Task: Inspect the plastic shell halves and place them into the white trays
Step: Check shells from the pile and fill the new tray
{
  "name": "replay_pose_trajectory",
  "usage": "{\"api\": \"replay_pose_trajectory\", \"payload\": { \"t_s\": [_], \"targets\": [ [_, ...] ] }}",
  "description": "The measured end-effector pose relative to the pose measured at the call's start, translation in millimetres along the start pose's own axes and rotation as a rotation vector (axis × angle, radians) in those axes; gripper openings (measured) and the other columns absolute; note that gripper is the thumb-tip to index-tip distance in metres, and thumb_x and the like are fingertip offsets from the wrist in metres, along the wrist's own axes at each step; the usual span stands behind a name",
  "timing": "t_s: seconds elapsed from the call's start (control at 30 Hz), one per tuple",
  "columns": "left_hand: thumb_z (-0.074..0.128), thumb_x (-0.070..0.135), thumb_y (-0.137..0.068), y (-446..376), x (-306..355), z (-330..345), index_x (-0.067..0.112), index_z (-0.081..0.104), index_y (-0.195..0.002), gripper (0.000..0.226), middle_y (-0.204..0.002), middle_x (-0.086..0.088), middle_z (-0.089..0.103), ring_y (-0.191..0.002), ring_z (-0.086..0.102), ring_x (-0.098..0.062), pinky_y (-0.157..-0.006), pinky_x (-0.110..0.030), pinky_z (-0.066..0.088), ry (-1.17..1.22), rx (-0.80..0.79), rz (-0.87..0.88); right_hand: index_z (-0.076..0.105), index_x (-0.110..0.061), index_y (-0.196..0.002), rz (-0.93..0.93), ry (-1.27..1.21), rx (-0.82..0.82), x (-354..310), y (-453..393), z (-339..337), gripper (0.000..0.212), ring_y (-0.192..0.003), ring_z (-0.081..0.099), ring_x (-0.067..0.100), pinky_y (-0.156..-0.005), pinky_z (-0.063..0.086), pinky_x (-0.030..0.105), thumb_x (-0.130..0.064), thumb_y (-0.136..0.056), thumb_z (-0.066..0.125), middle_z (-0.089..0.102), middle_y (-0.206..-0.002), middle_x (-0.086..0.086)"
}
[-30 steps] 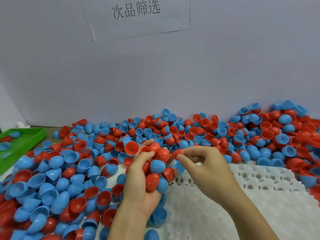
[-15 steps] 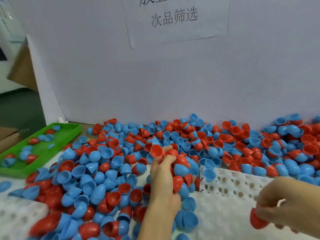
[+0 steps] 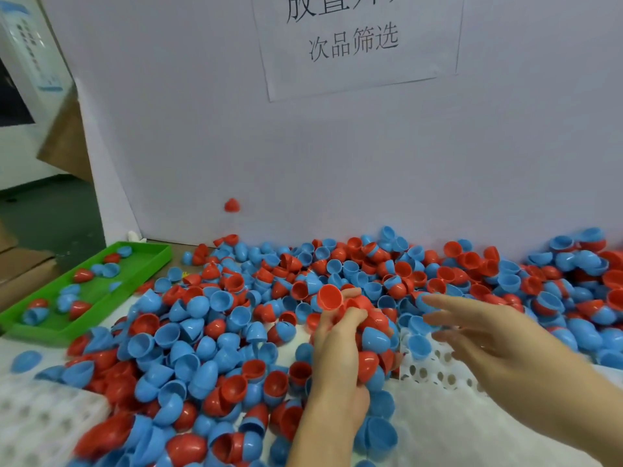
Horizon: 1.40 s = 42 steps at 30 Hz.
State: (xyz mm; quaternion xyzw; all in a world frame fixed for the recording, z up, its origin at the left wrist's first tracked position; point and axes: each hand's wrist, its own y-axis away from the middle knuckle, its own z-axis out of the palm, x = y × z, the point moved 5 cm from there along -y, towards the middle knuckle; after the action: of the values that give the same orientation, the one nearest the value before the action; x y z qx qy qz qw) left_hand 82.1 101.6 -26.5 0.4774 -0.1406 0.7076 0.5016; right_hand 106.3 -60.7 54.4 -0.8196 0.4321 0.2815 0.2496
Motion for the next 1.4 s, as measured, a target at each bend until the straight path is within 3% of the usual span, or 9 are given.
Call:
{"api": "replay_pose_trajectory", "payload": {
  "t_s": [0.23,0.43,0.67,0.77,0.83,0.93,1.17,1.27,1.4],
  "targets": [
    [0.064,0.022,-0.093,10.5,0.0,16.5,0.03,0.075,-0.105,0.018,-0.111,-0.018,0.072,-0.089,0.073,-0.031,-0.07,-0.049,0.06,-0.117,-0.274,-0.021,0.063,-0.043,-0.114,-0.026,-0.1,0.141,7.5,-6.4,8.9,0.029,-0.093,0.06,-0.014,-0.07,0.047,0.003,-0.022,-0.095,0.062,0.066,-0.098,-0.024],
    [0.065,0.026,-0.095,13.3,-0.1,27.4,0.028,0.074,-0.109,0.017,-0.109,-0.011,0.075,-0.093,0.074,-0.027,-0.067,-0.043,0.059,-0.285,-0.383,0.039,0.069,-0.043,-0.095,-0.179,-0.196,0.348,-10.9,-4.3,7.4,0.019,-0.091,0.061,0.003,-0.072,0.051,0.018,-0.028,-0.083,0.068,0.065,-0.092,-0.019],
    [0.069,0.045,-0.076,14.0,-2.0,30.5,0.033,0.07,-0.109,0.035,-0.108,-0.001,0.075,-0.104,0.071,-0.027,-0.092,-0.056,0.056,-0.484,-0.441,0.071,0.073,-0.035,-0.092,-0.354,-0.052,0.315,-21.0,-2.2,6.2,0.045,-0.094,0.063,0.006,-0.073,0.047,0.011,0.009,-0.081,0.07,0.067,-0.092,-0.019],
    [0.068,0.034,-0.084,14.3,3.6,31.8,0.036,0.072,-0.09,0.007,-0.091,0.001,0.075,-0.089,0.073,-0.015,-0.084,-0.036,0.06,-0.583,-0.464,0.166,0.08,-0.031,-0.097,-0.377,0.019,0.26,-17.8,-3.3,7.1,0.046,-0.093,0.062,0.0,-0.074,0.045,0.006,0.011,-0.082,0.069,0.07,-0.093,-0.018],
    [0.067,0.024,-0.092,16.0,4.4,33.7,0.037,0.071,-0.089,0.014,-0.089,0.0,0.074,-0.08,0.071,-0.01,-0.074,-0.022,0.057,-0.67,-0.511,0.199,0.08,-0.029,-0.098,-0.34,0.041,0.277,-12.5,-5.2,8.3,0.043,-0.091,0.063,0.0,-0.074,0.048,0.009,0.01,-0.083,0.069,0.071,-0.089,-0.016],
    [0.071,0.023,-0.092,20.9,5.5,36.8,0.035,0.074,-0.101,0.016,-0.095,0.0,0.075,-0.084,0.072,-0.012,-0.08,-0.024,0.058,-0.679,-0.578,0.205,0.078,-0.03,-0.1,-0.206,-0.086,0.384,0.9,-5.9,3.6,0.037,-0.089,0.065,-0.006,-0.077,0.051,0.009,0.003,-0.087,0.067,0.07,-0.086,-0.024],
    [0.069,0.016,-0.092,13.2,14.2,27.0,0.038,0.075,-0.101,0.025,-0.108,-0.001,0.071,-0.097,0.071,-0.027,-0.081,-0.052,0.062,-0.493,-0.38,0.189,0.077,-0.03,-0.094,-0.013,-0.445,0.315,19.8,-6.5,-5.2,0.024,-0.078,0.07,-0.002,-0.067,0.052,0.009,-0.008,-0.089,0.07,0.076,-0.084,-0.018],
    [0.067,0.015,-0.093,11.9,19.3,21.3,0.037,0.076,-0.098,0.025,-0.109,-0.005,0.071,-0.095,0.072,-0.032,-0.069,-0.046,0.063,-0.393,-0.303,0.2,0.078,-0.027,-0.097,0.047,-0.403,0.279,26.4,-6.5,-3.9,0.017,-0.073,0.07,-0.002,-0.062,0.05,0.008,-0.013,-0.089,0.071,0.076,-0.081,-0.018],
    [0.065,0.012,-0.094,9.4,23.1,15.2,0.034,0.076,-0.097,0.025,-0.095,-0.003,0.075,-0.09,0.074,-0.034,-0.071,-0.053,0.063,-0.316,-0.232,0.189,0.078,-0.03,-0.097,0.087,-0.421,0.272,32.4,-6.7,-4.7,0.016,-0.069,0.069,0.003,-0.058,0.05,0.01,-0.017,-0.09,0.072,0.075,-0.078,-0.012]
  ]
}}
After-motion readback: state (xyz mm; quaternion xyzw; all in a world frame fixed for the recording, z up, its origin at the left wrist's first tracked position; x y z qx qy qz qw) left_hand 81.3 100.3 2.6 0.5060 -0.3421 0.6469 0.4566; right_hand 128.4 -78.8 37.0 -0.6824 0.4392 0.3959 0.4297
